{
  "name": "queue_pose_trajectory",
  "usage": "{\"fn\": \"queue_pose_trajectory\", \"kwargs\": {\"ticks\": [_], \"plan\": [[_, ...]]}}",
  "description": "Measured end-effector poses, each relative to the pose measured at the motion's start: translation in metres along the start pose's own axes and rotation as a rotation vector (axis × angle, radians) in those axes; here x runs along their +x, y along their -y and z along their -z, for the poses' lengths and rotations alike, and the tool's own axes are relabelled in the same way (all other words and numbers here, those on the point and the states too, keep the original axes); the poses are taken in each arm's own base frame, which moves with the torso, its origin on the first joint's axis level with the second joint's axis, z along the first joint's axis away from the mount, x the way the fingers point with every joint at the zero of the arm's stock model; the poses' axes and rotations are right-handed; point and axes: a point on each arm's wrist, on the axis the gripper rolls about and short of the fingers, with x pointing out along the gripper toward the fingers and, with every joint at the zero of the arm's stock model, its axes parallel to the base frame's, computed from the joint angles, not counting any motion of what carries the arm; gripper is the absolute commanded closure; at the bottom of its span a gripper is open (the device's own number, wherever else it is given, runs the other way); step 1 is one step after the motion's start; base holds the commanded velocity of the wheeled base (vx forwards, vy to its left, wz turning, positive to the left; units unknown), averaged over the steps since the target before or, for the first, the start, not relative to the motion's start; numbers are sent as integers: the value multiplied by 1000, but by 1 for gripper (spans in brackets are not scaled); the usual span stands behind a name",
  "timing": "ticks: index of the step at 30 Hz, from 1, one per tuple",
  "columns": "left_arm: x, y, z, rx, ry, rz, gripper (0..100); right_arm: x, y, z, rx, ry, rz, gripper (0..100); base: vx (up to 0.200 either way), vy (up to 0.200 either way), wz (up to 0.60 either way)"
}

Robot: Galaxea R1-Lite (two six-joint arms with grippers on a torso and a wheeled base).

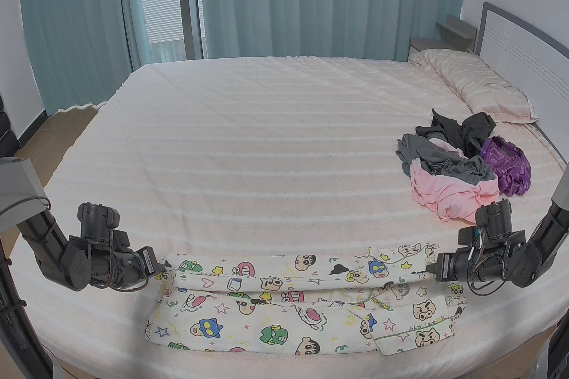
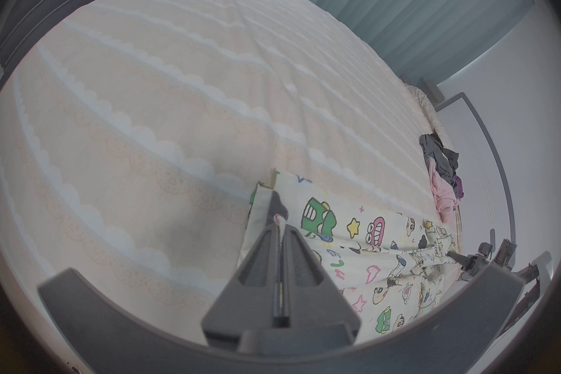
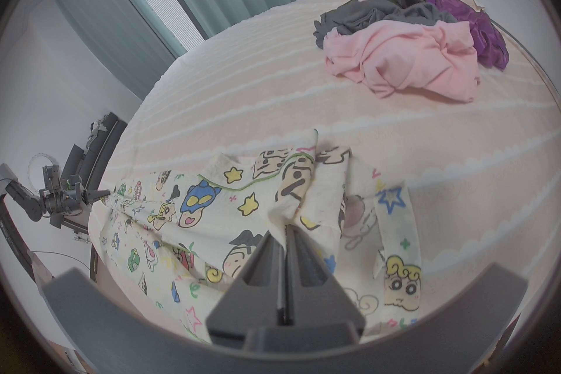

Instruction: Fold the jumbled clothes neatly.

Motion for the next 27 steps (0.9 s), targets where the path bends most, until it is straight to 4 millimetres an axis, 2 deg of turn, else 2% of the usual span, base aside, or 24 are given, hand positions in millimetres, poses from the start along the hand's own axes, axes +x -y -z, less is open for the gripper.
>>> {"fn": "queue_pose_trajectory", "kwargs": {"ticks": [6,7,15,27], "plan": [[7,-8,13,9,1,3,100,1,3,15,-1,-36,10,100,0,0,0],[8,-10,16,17,-5,0,0,2,4,18,-1,-44,13,0,0,0,0],[8,-19,32,40,-51,-11,0,-1,6,26,22,-61,25,0,0,0,0],[-10,-25,33,-44,-1,-11,0,-14,8,27,204,-36,36,0,0,0,0]]}}
